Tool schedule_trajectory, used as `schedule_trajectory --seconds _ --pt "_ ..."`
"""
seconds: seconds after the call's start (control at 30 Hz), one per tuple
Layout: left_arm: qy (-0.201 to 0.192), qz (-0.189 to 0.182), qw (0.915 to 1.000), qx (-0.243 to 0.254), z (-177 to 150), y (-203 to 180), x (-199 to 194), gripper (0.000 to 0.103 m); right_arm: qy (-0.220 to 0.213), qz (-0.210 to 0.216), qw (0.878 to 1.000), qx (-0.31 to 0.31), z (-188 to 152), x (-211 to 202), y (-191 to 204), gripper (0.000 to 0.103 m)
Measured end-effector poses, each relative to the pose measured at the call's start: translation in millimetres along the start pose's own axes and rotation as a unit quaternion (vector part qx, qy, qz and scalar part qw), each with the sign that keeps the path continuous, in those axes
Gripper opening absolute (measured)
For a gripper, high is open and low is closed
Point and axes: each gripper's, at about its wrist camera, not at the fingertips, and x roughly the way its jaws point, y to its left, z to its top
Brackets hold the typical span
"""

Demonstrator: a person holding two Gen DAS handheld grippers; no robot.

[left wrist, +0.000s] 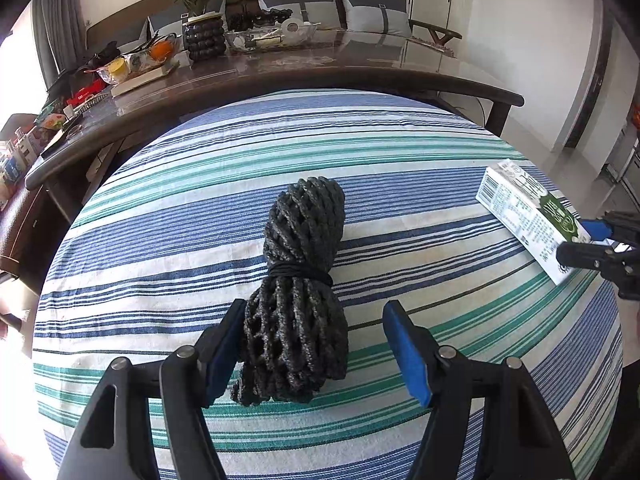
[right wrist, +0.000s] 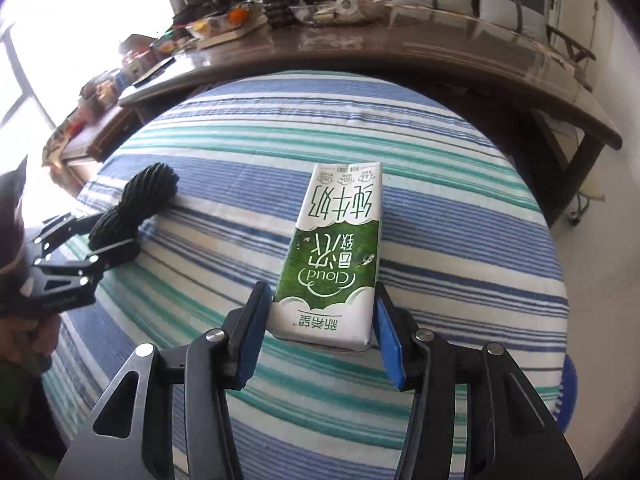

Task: Collect trash
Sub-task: 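Grasp the black mesh fruit net with the left tool while the right tool grasps the milk carton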

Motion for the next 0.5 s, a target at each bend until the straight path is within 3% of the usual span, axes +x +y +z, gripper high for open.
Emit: schedule_trajectory --seconds 0.13,0.2,0.23,0.27,0.37,0.5 --pt "0.003 -0.024 0.9997 -0.002 -6.3 -3.0 7.7 0.071 -0.02 0.01 1.0 -0.01 -45.5 -9.5 -2.4 0.052" --pt "0.011 -0.035 0.9992 0.014 -9.7 -8.0 4.0 0.071 -0.025 0.01 1.0 0.015 -58.6 -5.2 -11.9 0.056" --pt "0.017 -0.047 0.9987 0.011 -12.5 -7.5 -0.6 0.071 -0.033 0.014 0.999 0.029 -61.0 -6.0 -15.2 0.059" --pt "0.018 -0.059 0.9981 0.004 -15.8 -4.6 -6.4 0.071 -0.029 0.015 0.999 0.035 -59.2 -8.2 -15.2 0.072" --pt "0.003 -0.069 0.9975 -0.013 -23.4 9.1 -28.8 0.071 -0.03 0.02 0.999 0.023 -55.9 -18.1 -13.3 0.085" --pt "-0.015 -0.065 0.9965 -0.05 -21.7 26.7 -40.0 0.071 -0.021 0.012 1.0 0.019 -53.8 -24.5 -14.9 0.09"
